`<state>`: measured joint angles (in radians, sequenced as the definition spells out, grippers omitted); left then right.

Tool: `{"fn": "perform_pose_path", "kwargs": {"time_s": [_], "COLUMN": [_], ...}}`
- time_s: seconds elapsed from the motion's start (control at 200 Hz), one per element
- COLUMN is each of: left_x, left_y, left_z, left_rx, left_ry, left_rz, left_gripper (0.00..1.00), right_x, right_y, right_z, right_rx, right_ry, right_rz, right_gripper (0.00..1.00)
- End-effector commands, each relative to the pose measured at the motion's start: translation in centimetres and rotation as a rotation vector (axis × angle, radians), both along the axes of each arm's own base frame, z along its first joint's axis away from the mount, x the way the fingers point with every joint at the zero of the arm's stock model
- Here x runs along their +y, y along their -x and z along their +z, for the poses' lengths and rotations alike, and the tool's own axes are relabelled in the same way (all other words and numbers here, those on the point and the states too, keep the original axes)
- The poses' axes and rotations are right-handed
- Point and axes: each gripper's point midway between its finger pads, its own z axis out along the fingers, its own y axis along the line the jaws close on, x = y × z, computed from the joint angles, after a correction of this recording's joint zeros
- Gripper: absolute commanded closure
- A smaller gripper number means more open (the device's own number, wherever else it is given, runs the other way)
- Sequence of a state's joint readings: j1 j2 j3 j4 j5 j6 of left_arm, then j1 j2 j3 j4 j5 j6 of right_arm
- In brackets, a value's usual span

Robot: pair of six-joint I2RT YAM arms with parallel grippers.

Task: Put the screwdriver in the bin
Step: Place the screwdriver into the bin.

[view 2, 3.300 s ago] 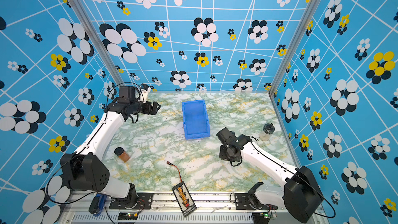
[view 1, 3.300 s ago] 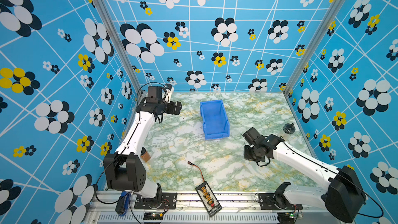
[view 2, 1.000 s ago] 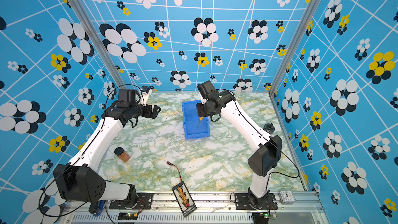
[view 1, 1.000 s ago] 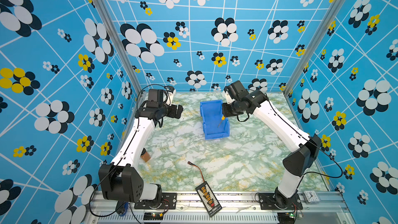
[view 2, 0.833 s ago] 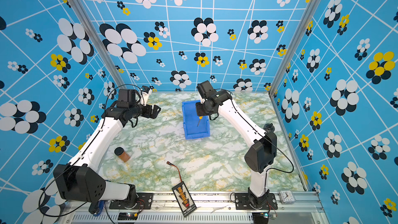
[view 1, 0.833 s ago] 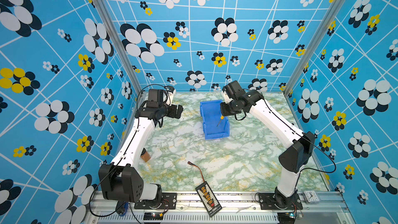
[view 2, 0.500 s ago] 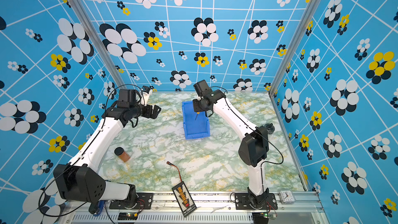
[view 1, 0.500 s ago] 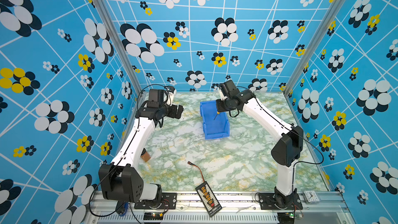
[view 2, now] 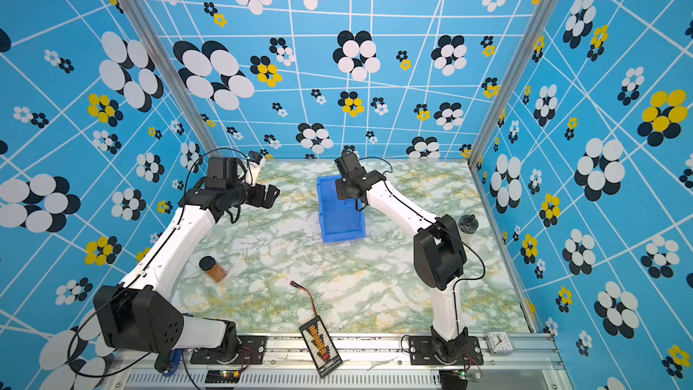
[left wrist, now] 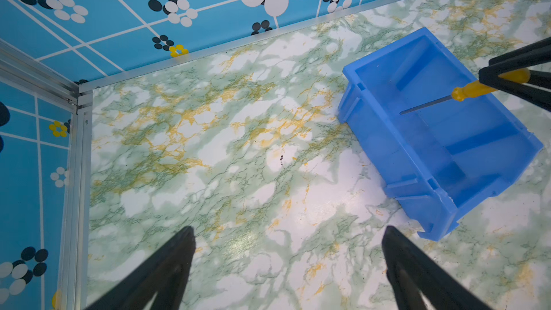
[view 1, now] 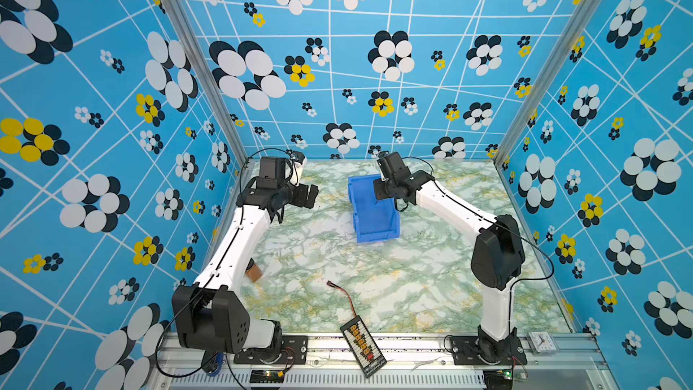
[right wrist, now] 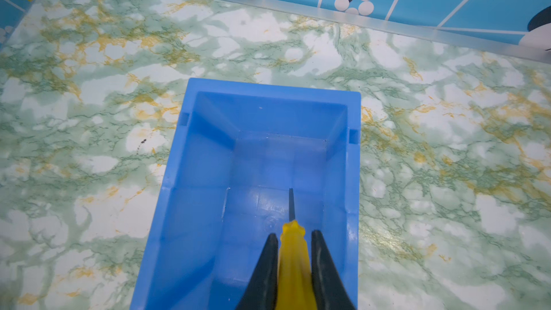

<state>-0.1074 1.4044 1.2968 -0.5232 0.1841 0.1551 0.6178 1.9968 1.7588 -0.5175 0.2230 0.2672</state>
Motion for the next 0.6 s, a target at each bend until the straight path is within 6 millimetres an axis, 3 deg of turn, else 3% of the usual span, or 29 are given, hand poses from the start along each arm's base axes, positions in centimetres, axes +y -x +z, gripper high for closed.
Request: {"fn": "perform_pose_path", "kwargs": {"time_s": [0.0,0.225,0.25,0.33,0.595], "left_x": [-0.1,-0.3,-0.3,-0.4,-0.6], "left_y": [0.4,0.3,0.3,0.3,0.5], "left_z": [0.4,0.4,0.4,0.3,0.1], "left_rx": [-0.024,-0.023,-0.021,-0.019,-0.013], "left_ry": [-0.017,-0.017,-0.017,-0.019,-0.028], "left_rz": [-0.011,-0.017,-0.017,-0.019,-0.025], "left_gripper": [0.01,0.01,0.01,0.01,0.01], "right_x": [0.2,0.2,-0.2,-0.4,-0.8], "right_y": [0.1,1.9,2.6,3.4,5.9], "right_z": [0.1,-1.6,-3.0,-3.8,-5.6], "right_rx": [-0.049,-0.022,0.006,0.025,0.073], "right_ry": [0.018,0.03,0.048,0.052,0.002], "right_rz": [-0.002,0.011,0.011,0.013,0.006], "right_gripper": [0.85,0.84,0.84,0.84,0.83]}}
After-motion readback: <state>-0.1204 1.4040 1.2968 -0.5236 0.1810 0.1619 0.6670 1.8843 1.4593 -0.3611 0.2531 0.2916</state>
